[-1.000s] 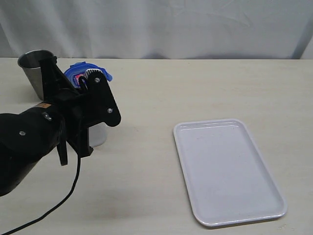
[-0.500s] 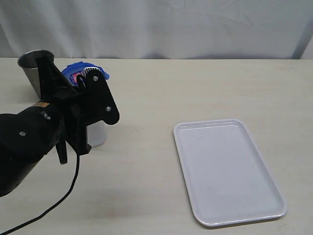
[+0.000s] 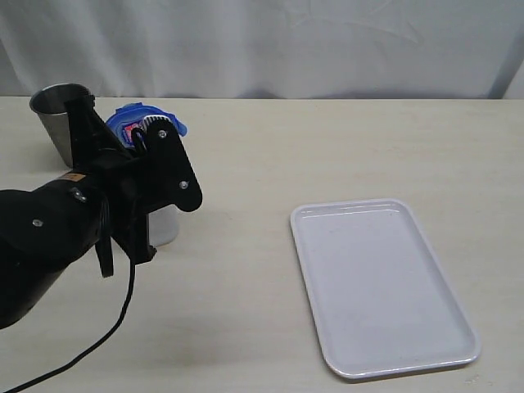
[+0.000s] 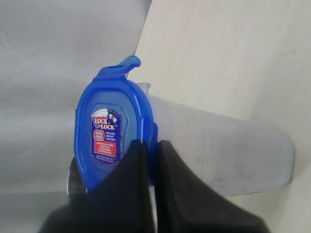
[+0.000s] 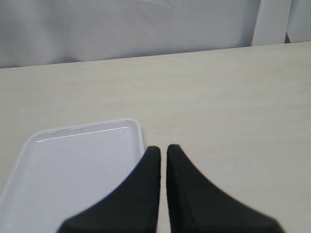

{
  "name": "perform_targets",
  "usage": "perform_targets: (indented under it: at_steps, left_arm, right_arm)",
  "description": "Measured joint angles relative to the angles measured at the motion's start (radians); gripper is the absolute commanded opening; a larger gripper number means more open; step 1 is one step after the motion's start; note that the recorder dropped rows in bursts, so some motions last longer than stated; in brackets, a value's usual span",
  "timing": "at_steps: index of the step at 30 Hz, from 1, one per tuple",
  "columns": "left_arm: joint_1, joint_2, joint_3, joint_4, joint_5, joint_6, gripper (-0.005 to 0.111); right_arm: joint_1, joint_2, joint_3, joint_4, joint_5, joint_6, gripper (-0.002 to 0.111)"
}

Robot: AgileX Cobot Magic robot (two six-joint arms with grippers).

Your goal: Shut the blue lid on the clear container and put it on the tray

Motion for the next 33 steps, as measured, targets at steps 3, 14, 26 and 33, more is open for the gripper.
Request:
perform_targets:
  at_steps: [3, 14, 26, 33]
  left_arm:
    - [0.0, 0.0, 0.0, -0.004, 0.0, 0.0, 0.012]
    - [0.0, -0.009, 0.0, -0.007, -0.026, 0.0, 0.047]
    - [0.0, -0.01, -0.003, -0.03, -0.032, 0.0, 0.047]
    - [0.0, -0.063, 0.001, -0.068, -0.004, 0.0, 0.047]
  right_arm:
    - [0.0, 0.0, 0.0, 0.0, 0.0, 0.0, 0.005]
    - [0.0, 0.0, 0.0, 0.0, 0.0, 0.0, 0.005]
    - [0.0, 0.0, 0.0, 0.0, 0.0, 0.0, 0.005]
    - [0.0, 0.0, 0.0, 0.0, 0.0, 0.0, 0.005]
